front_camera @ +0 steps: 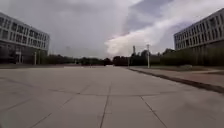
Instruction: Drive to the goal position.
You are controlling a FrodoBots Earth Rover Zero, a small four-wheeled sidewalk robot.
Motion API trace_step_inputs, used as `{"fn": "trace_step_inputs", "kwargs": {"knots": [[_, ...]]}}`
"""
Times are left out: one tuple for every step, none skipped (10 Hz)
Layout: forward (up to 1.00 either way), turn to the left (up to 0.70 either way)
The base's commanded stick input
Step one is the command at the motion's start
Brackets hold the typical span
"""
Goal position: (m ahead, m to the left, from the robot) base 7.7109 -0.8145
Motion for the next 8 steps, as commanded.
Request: {"fn": "trace_step_inputs", "kwargs": {"knots": [[1.0, 0.0], [1.0, 0.0], [1.0, 0.0], [1.0, 0.0], [1.0, 0.0], [1.0, 0.0], [1.0, 0.0], [1.0, 0.0]]}}
